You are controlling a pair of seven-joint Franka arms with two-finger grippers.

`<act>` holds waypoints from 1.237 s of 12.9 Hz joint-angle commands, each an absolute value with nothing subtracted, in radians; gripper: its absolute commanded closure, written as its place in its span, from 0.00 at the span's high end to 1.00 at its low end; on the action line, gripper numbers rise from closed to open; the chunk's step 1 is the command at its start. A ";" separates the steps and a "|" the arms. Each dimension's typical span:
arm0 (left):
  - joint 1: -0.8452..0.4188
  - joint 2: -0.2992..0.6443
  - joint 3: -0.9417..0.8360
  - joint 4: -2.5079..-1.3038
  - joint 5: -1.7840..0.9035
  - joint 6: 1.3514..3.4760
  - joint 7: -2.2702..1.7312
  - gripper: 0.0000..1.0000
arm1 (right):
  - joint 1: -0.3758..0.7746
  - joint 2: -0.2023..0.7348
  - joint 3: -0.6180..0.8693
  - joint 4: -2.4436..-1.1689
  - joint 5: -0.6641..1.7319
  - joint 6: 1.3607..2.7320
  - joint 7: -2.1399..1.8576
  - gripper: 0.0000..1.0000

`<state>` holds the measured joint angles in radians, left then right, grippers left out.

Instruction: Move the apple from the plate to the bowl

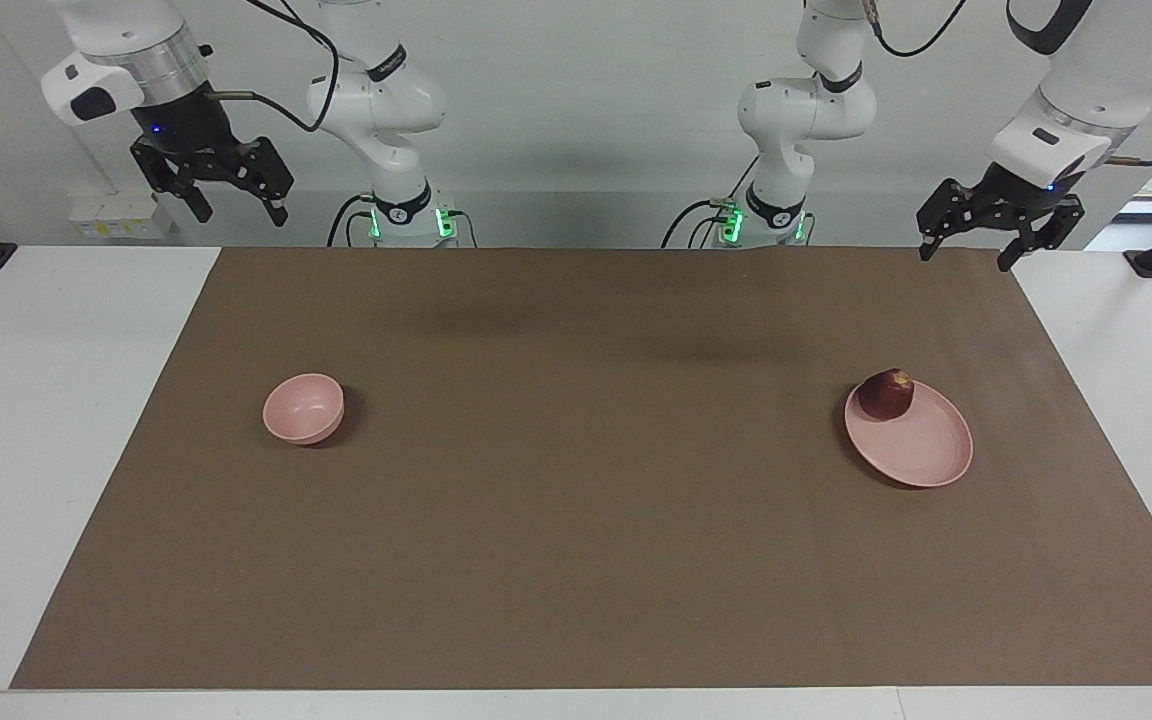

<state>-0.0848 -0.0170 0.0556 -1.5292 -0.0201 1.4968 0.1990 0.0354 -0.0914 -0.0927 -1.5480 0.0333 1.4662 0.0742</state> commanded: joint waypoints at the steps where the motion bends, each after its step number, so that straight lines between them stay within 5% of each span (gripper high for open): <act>1: -0.083 -0.044 0.054 -1.559 -0.029 1.493 0.210 1.00 | 0.031 -0.115 -0.086 -1.575 0.023 1.470 0.061 1.00; 16: -0.074 -0.041 0.054 -1.554 -0.028 1.505 0.207 1.00 | 0.026 -0.117 -0.084 -1.589 0.028 1.466 0.061 1.00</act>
<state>-0.0848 -0.0172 0.0561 -1.5292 -0.0201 1.4973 0.1990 0.0356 -0.0917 -0.0913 -1.5612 0.0333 1.4662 0.0742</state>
